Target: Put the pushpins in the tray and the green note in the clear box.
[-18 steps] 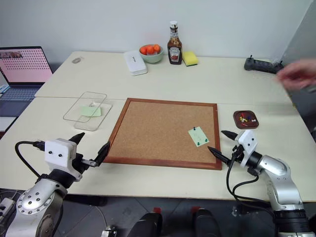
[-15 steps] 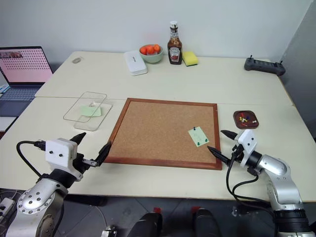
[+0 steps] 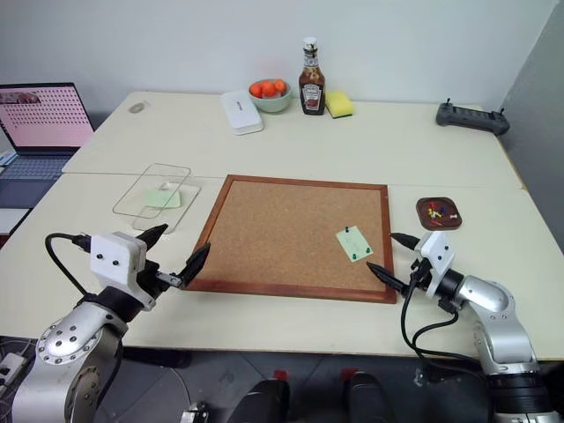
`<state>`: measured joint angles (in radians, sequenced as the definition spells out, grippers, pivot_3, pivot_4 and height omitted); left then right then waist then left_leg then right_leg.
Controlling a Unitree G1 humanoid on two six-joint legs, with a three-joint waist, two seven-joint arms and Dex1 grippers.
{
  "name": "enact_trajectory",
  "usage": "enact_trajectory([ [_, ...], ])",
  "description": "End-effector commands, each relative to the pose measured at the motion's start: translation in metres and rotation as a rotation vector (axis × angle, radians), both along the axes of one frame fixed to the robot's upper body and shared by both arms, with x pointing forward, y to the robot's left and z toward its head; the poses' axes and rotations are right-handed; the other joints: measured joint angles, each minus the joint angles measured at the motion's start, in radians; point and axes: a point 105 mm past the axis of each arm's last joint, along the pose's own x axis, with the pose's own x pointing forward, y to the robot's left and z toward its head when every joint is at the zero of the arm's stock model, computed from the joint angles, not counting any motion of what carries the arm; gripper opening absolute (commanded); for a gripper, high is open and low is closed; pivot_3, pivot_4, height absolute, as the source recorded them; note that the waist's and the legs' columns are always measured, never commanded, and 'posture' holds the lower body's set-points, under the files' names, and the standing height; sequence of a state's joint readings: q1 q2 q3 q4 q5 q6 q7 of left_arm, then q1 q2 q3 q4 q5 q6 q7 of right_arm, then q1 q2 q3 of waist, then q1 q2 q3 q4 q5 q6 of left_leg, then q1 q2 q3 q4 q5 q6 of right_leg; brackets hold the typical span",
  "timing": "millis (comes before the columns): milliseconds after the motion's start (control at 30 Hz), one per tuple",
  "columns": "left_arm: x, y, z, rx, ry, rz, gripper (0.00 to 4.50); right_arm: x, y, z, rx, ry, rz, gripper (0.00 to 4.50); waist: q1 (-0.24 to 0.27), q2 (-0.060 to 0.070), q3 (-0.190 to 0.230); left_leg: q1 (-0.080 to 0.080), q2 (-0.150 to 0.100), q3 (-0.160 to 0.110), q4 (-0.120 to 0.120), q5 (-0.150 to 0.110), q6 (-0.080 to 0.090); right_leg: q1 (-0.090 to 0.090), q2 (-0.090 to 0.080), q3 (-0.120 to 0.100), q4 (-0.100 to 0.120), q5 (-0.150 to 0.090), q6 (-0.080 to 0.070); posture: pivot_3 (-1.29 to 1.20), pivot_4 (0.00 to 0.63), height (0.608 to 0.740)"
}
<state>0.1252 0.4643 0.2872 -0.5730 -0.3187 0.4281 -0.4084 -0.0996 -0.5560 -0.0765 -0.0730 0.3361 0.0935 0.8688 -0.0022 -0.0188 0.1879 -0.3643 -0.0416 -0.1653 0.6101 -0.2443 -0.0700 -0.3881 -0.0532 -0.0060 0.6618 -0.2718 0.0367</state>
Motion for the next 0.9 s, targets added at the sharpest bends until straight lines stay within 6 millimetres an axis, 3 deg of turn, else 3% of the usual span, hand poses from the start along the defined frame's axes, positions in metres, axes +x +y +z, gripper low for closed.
enact_trajectory([
  [33, 0.001, -0.009, 0.007, -0.012, -0.025, -0.043, 4.5, 0.0, 0.001, 0.012, 0.003, -0.045, 0.016, 4.48, 0.0, 0.0, 0.0, 0.0, 0.0, 0.0, 0.0, 0.0, 0.0, 0.0, 0.0, 0.0, 0.0, 0.0, 0.0, 0.0, 0.15, 0.74],
  [133, 0.003, -0.014, 0.008, -0.007, -0.021, -0.072, 4.5, 0.0, 0.002, 0.014, 0.005, -0.049, 0.019, 4.48, 0.0, 0.0, 0.0, 0.0, 0.0, 0.0, 0.0, 0.0, 0.0, 0.0, 0.0, 0.0, 0.0, 0.0, 0.0, 0.0, 0.15, 0.74],
  [167, 0.004, -0.015, 0.008, -0.001, -0.018, -0.08, 4.11, 0.0, 0.003, 0.015, 0.005, -0.052, 0.021, 4.5, 0.0, 0.0, 0.0, 0.0, 0.0, 0.0, 0.0, 0.0, 0.0, 0.0, 0.0, 0.0, 0.0, 0.0, 0.0, 0.0, 0.15, 0.74],
  [433, 0.013, -0.018, 0.006, 0.049, -0.004, -0.141, 2.67, -0.001, 0.003, 0.019, 0.006, -0.064, 0.007, 4.5, 0.0, 0.0, 0.0, 0.0, 0.0, 0.0, 0.0, 0.0, 0.0, 0.0, 0.0, 0.0, 0.0, 0.0, 0.0, 0.0, 0.15, 0.74],
  [767, 0.044, -0.067, -0.019, 0.047, 0.061, -0.327, 0.68, -0.005, 0.015, 0.026, 0.015, -0.079, 0.008, 4.5, 0.0, 0.0, 0.0, 0.0, -0.001, 0.0, 0.0, 0.0, 0.0, 0.0, 0.001, 0.0, 0.0, 0.0, 0.0, 0.0, 0.15, 0.74],
  [900, 0.067, -0.085, -0.029, 0.039, 0.075, -0.35, 0.01, -0.003, 0.016, 0.029, 0.019, -0.078, -0.016, 4.5, 0.001, 0.0, 0.0, 0.0, -0.002, 0.0, 0.0, 0.0, 0.0, 0.0, 0.001, -0.001, 0.0, 0.0, 0.0, 0.0, 0.15, 0.74],
])
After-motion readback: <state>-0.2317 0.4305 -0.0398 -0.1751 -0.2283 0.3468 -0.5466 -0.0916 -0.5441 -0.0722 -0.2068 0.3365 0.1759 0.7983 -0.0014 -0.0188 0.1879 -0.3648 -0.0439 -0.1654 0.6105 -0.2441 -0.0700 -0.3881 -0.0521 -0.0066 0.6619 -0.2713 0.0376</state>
